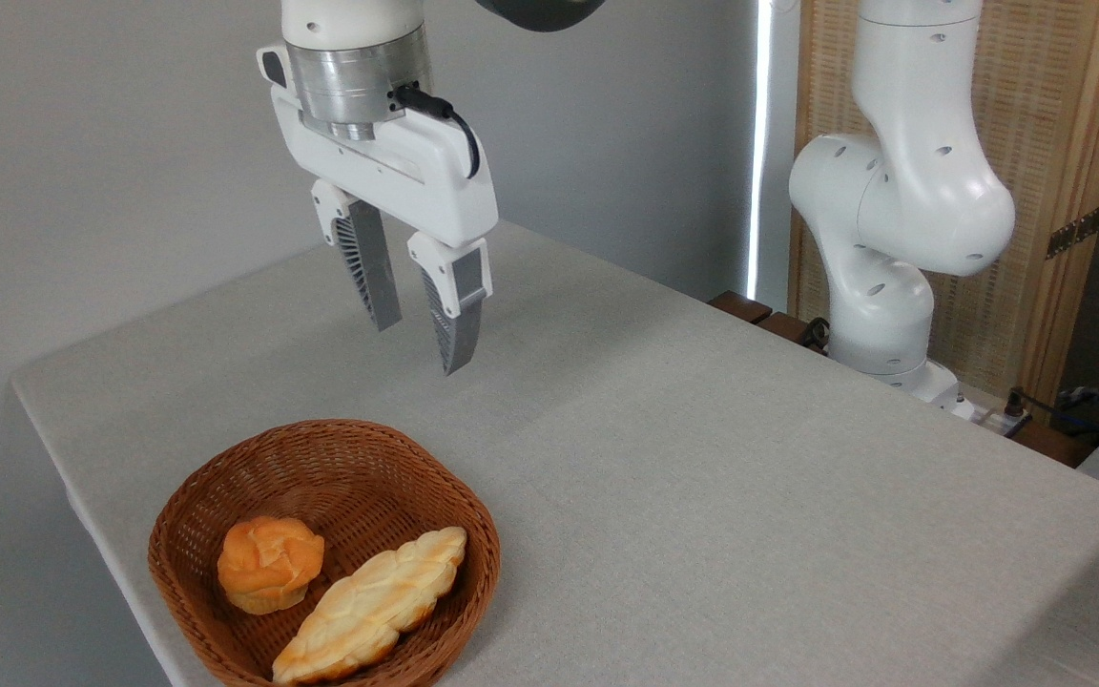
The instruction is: Put bread into the basket
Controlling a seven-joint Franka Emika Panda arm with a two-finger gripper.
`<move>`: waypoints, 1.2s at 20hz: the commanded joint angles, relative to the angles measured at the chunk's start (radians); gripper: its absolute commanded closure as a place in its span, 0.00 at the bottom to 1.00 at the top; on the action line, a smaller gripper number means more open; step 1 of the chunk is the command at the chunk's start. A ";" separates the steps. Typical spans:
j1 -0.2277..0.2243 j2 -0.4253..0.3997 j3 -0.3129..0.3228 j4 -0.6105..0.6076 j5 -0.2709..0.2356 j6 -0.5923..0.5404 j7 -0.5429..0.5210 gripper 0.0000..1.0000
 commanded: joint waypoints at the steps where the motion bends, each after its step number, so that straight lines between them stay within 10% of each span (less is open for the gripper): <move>1: 0.001 0.007 0.000 0.022 -0.004 -0.037 0.001 0.00; 4: 0.001 0.005 0.002 0.025 0.014 -0.031 0.002 0.00; 9: 0.001 0.005 -0.021 0.072 0.193 -0.028 -0.005 0.00; 24: 0.001 0.004 -0.025 0.080 0.103 -0.026 -0.009 0.00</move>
